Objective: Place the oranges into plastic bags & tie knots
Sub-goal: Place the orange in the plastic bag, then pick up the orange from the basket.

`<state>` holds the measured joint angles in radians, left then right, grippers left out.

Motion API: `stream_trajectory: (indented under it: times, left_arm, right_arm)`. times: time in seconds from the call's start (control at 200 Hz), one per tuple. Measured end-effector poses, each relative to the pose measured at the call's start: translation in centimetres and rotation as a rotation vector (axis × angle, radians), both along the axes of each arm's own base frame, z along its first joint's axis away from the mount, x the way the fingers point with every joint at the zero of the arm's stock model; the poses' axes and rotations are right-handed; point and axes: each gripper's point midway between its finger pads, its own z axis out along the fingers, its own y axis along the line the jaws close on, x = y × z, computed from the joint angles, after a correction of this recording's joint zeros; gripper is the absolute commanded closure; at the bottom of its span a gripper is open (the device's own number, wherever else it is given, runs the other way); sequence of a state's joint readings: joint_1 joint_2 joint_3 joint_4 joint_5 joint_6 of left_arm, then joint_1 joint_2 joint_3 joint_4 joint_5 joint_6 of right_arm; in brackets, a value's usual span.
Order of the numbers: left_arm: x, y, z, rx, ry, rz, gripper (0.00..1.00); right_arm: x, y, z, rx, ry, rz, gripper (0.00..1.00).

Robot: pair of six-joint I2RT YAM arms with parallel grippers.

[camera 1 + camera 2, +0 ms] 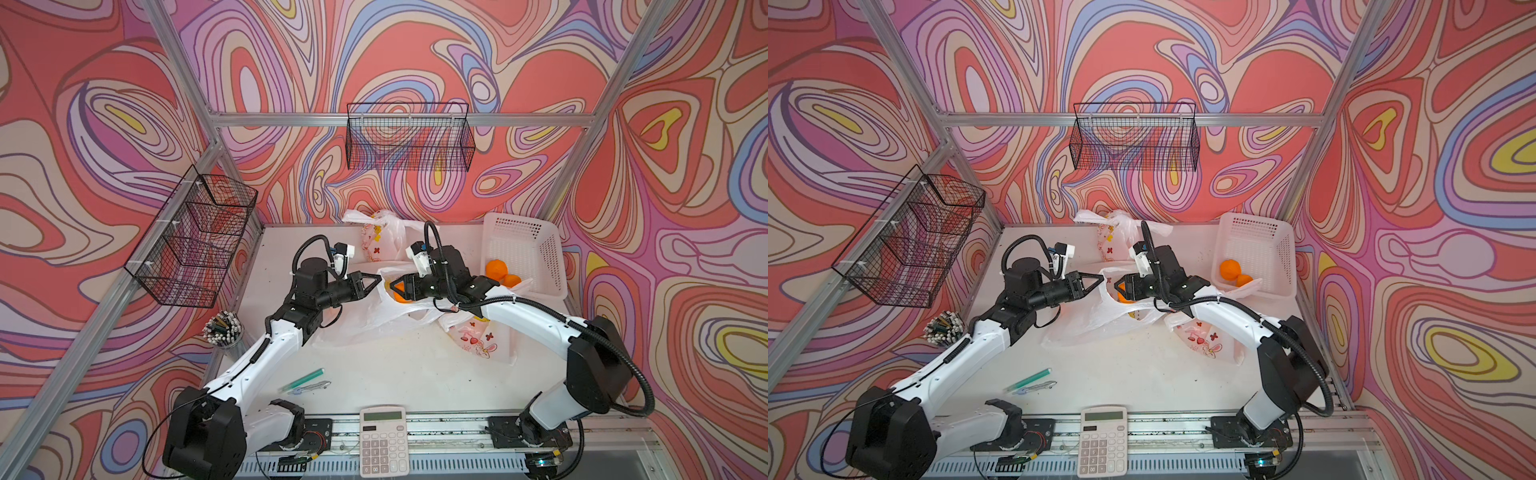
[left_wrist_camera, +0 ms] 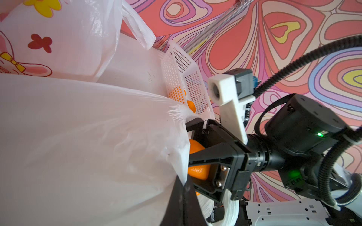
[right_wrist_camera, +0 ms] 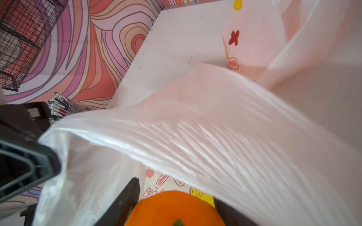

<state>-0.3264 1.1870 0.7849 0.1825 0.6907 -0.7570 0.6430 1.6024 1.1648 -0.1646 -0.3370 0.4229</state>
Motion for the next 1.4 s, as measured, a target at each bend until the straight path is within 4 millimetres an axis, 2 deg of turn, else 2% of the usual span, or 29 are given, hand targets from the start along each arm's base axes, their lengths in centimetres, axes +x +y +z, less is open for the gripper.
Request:
stream_trajectory:
  times: [0.085, 0.205, 0.346, 0.571, 0.656, 0.741, 0.811, 0.881, 0.962, 1.037, 1.102, 1.197, 1.307, 1.402]
  left_arm:
    - [0.0, 0.1, -0.3, -0.001, 0.009, 0.006, 1.00]
    - [0.2, 0.3, -0.7, -0.006, 0.025, 0.021, 1.00]
    - [0.4, 0.7, -0.9, -0.009, 0.033, 0.035, 1.00]
    - [0.5, 0.7, -1.2, -0.004, 0.036, 0.035, 1.00]
    - [0.6, 0.7, -1.4, 0.000, 0.039, 0.036, 1.00]
    - [0.6, 0.8, -1.5, 0.001, 0.041, 0.037, 1.00]
    - [0.6, 0.8, -1.5, 0.001, 0.041, 0.037, 1.00]
    - [0.6, 0.8, -1.5, 0.002, 0.039, 0.036, 1.00]
    - [0.6, 0.8, -1.5, 0.004, 0.038, 0.035, 1.00]
    - [0.6, 0.8, -1.5, 0.005, 0.036, 0.035, 1.00]
    - [0.6, 0.8, -1.5, 0.005, 0.036, 0.035, 1.00]
    - [0.6, 0.8, -1.5, 0.005, 0.036, 0.037, 1.00]
    - [0.7, 0.9, -1.6, 0.006, 0.039, 0.039, 1.00]
    - [0.7, 0.9, -1.8, 0.011, 0.043, 0.038, 1.00]
  right_arm:
    - [0.1, 0.1, -0.3, -0.001, 0.002, 0.005, 0.20]
    - [0.4, 0.5, 0.9, 0.016, -0.019, 0.008, 0.20]
    - [0.9, 0.8, 2.9, 0.039, -0.058, 0.011, 0.29]
    - [0.4, 1.1, 8.6, 0.121, -0.143, 0.043, 0.29]
    - [0.1, 0.8, 11.0, 0.137, -0.188, 0.045, 0.22]
    - [-0.1, -0.6, 12.9, 0.118, -0.236, 0.014, 0.15]
    - [0.4, -3.1, 14.3, 0.088, -0.275, -0.048, 0.11]
    - [1.7, -7.3, 15.1, 0.047, -0.297, -0.147, 0.10]
    - [3.9, -13.9, 15.3, -0.020, -0.306, -0.309, 0.07]
    - [5.5, -20.0, 14.3, -0.096, -0.281, -0.449, 0.06]
    - [6.3, -24.6, 12.4, -0.177, -0.233, -0.549, 0.04]
    - [7.0, -29.5, 8.9, -0.289, -0.140, -0.641, 0.03]
    - [8.1, -33.4, 4.1, -0.391, -0.016, -0.693, 0.03]
    - [9.4, -35.0, -0.6, -0.472, 0.102, -0.684, 0.02]
